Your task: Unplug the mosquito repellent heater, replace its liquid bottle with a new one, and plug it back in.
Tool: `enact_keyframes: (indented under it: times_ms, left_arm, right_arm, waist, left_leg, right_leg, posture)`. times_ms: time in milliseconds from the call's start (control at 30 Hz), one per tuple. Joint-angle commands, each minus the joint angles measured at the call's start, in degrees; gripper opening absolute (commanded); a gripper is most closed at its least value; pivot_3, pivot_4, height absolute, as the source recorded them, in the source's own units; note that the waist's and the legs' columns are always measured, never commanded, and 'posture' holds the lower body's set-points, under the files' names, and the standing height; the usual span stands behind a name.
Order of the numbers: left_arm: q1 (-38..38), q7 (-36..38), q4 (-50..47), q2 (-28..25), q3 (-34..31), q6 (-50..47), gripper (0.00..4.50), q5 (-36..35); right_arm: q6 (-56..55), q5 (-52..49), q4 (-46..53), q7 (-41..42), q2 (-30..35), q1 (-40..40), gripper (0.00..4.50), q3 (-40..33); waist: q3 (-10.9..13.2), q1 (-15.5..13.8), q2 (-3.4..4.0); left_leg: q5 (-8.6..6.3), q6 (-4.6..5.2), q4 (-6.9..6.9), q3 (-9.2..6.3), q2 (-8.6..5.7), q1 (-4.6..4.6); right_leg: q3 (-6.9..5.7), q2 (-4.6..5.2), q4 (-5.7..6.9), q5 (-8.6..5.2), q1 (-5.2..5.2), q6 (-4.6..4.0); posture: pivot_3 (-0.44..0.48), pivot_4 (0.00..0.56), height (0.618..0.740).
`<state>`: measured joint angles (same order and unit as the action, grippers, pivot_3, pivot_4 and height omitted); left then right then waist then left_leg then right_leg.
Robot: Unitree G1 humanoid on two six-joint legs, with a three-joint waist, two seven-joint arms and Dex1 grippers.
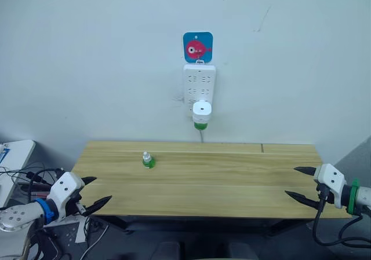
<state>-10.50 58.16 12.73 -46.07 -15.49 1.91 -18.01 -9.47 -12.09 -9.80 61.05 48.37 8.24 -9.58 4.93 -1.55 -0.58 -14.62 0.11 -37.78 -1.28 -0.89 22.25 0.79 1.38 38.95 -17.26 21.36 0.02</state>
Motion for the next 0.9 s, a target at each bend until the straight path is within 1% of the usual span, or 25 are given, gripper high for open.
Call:
enact_keyframes:
  times_ms: [33,100,200,300,433,567,667,700,900]
  left_arm:
    - [5.7,-2.5,-11.4,1.1,1.1,-8.0,4.50,-4.5]
    - [9.3,-3.4,-14.5,1.7,2.2,-11.5,4.50,-5.2]
    - [16.2,-4.2,-16.4,2.5,3.3,-16.4,4.50,-7.2]
    - [23.8,-5.5,-15.2,4.2,4.4,-19.2,4.50,-7.9]
    - [31.8,-6.4,-11.3,7.2,5.8,-20.0,4.50,-7.5]
    - [37.0,-6.3,-6.4,9.9,6.7,-18.6,4.50,-6.7]
    - [39.5,-6.0,-2.0,10.9,7.8,-16.8,3.93,-4.9]
    - [40.2,-5.8,-0.6,11.2,8.1,-16.1,3.67,-4.3]
    - [47.6,-3.8,11.8,14.1,11.3,-10.3,3.67,-0.3]
  right_arm:
    - [3.4,-2.7,10.1,-1.2,-0.3,0.0,4.46,-0.7]
    - [6.8,-4.3,16.0,-2.3,-0.9,-0.1,4.46,-0.7]
    - [14.8,-8.4,26.3,-6.1,-2.6,-1.7,4.46,-0.5]
    - [23.8,-13.1,35.1,-11.0,-4.4,-4.4,4.46,-0.5]
    - [33.4,-17.9,43.2,-16.9,-5.7,-7.5,4.46,-0.9]
    - [39.3,-20.9,48.2,-21.1,-6.3,-8.9,4.46,-1.6]
    - [41.5,-21.9,50.0,-23.2,-6.6,-9.0,4.50,-2.0]
    - [41.9,-22.0,50.5,-23.5,-6.5,-9.0,4.50,-1.9]
    - [45.2,-19.3,53.3,-27.0,-5.5,-8.9,4.50,-0.3]
  waist:
    - [0.2,-0.2,0.08]
    - [0.3,-0.1,0.02]
    - [0.6,0.3,-0.06]
    - [0.9,0.8,-0.12]
    - [1.1,1.8,-0.40]
    - [1.2,2.3,-0.56]
    - [1.2,3.0,-0.67]
    - [1.2,3.3,-0.68]
    - [1.4,3.8,-0.84]
  left_leg:
    - [0.00,0.00,-0.06,0.06,0.08,0.07]
    - [0.02,-0.01,-0.13,0.64,0.55,0.15]
    - [0.02,-0.01,-0.08,0.75,0.61,0.15]
    - [0.01,-0.01,-0.08,0.76,0.63,0.20]
    - [0.01,-0.01,-0.09,0.76,0.61,0.23]
    - [0.01,-0.01,-0.10,0.78,0.58,0.25]
    - [0.02,-0.01,-0.11,0.78,0.57,0.26]
    - [0.02,-0.01,-0.12,0.78,0.56,0.27]
    - [0.02,-0.01,-0.11,0.79,0.56,0.28]
  right_leg:
    - [-0.04,0.00,0.00,0.01,0.01,0.04]
    - [-0.24,-0.01,0.01,0.11,0.01,0.24]
    - [-0.29,-0.04,0.02,0.18,0.02,0.35]
    - [-0.29,-0.11,0.02,0.21,0.07,0.39]
    - [-0.25,-0.13,0.01,0.27,0.06,0.49]
    - [-0.22,-0.14,0.00,0.30,0.07,0.54]
    - [-0.22,-0.14,0.00,0.31,0.07,0.56]
    - [-0.21,-0.14,0.00,0.31,0.07,0.57]
    - [-0.19,-0.20,-0.01,0.31,0.08,0.59]
  posture:
    - [0.012,0.081,0.740]
    - [0.000,0.084,0.740]
    - [-0.032,0.090,0.740]
    - [-0.062,0.091,0.740]
    - [-0.104,0.093,0.740]
    - [-0.135,0.095,0.740]
    - [-0.153,0.097,0.740]
    - [-0.163,0.099,0.740]
    - [-0.198,0.108,0.740]
